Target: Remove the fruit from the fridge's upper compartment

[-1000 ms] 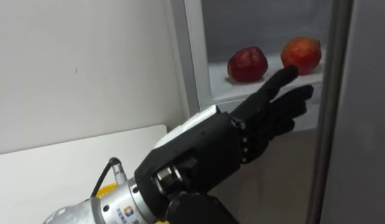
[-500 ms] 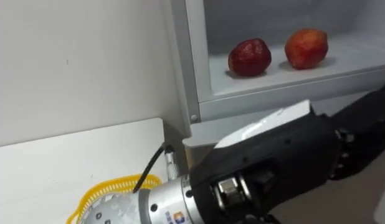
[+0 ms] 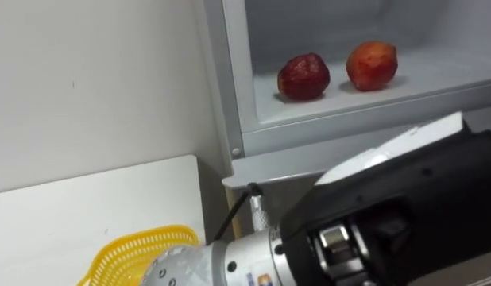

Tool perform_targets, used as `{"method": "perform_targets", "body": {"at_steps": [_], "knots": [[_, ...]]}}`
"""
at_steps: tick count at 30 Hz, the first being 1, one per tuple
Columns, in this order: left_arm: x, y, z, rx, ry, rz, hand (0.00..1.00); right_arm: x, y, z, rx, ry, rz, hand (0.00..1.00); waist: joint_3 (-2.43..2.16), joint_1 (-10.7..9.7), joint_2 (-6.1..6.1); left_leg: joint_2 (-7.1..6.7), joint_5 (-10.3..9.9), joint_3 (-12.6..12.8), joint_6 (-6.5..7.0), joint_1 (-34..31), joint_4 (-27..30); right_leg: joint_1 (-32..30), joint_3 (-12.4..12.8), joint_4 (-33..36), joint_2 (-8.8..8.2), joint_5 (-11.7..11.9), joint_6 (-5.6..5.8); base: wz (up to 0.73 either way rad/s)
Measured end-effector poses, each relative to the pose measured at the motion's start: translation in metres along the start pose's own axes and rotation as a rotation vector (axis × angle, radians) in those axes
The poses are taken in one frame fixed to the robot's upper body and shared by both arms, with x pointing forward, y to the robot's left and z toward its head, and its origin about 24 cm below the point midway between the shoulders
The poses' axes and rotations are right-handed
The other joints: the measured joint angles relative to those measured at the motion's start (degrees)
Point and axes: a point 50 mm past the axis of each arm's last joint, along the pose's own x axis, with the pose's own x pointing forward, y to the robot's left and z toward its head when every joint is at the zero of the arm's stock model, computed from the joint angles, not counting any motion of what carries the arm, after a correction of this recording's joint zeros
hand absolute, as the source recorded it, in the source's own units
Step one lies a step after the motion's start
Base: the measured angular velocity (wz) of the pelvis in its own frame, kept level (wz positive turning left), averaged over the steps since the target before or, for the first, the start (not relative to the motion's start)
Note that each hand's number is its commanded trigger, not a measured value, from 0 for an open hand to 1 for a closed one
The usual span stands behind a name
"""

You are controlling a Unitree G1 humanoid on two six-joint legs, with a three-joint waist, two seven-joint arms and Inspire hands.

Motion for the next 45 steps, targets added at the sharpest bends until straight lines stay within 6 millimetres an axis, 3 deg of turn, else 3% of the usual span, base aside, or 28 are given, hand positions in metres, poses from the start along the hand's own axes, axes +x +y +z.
{"method": "perform_targets", "body": {"at_steps": [8, 12, 26, 36, 45], "knots": [[0.017, -0.009, 0.002, -0.031, -0.051, -0.067, 0.00, 0.000, -0.002, 0.007, 0.002, -0.016, -0.005, 0.00, 0.00, -1.95, -0.26, 0.01, 0.01, 0.13, 0.01, 0.05, 0.04, -0.26, 0.00, -0.01, -0.01, -0.04, 0.02, 0.00], [0.035, -0.011, 0.002, -0.042, -0.074, -0.118, 0.00, 0.000, -0.002, 0.008, -0.005, -0.015, -0.012, 0.00, -0.01, -2.32, -0.25, 0.03, 0.01, 0.37, 0.01, -0.46, 0.10, -0.91, 0.05, 0.16, -0.09, -0.03, 0.02, 0.00], [0.054, -0.010, -0.001, -0.075, -0.083, -0.156, 0.00, 0.000, 0.004, 0.014, 0.009, -0.029, 0.017, 0.00, -0.12, -7.97, -0.08, 0.30, -0.01, 3.37, 0.00, -0.83, -0.05, -2.01, 1.93, 0.09, 0.04, -0.01, 0.02, -0.07], [0.059, -0.010, -0.005, -0.110, -0.093, -0.135, 0.00, 0.000, 0.005, 0.014, 0.012, -0.032, 0.028, 0.00, -0.15, -8.12, 0.27, 0.66, -0.01, 5.18, -0.01, -0.26, -0.06, -1.90, 3.14, 0.11, 0.37, 0.00, -0.01, -0.04], [0.049, -0.001, -0.010, -0.079, -0.054, -0.077, 0.00, 0.000, 0.003, 0.015, 0.032, -0.046, 0.021, 0.00, 0.19, -7.06, 0.68, 0.90, -0.01, 5.63, -0.02, 0.29, -0.77, -1.65, 3.43, 0.30, 0.62, 0.07, -0.15, -0.03]]}}
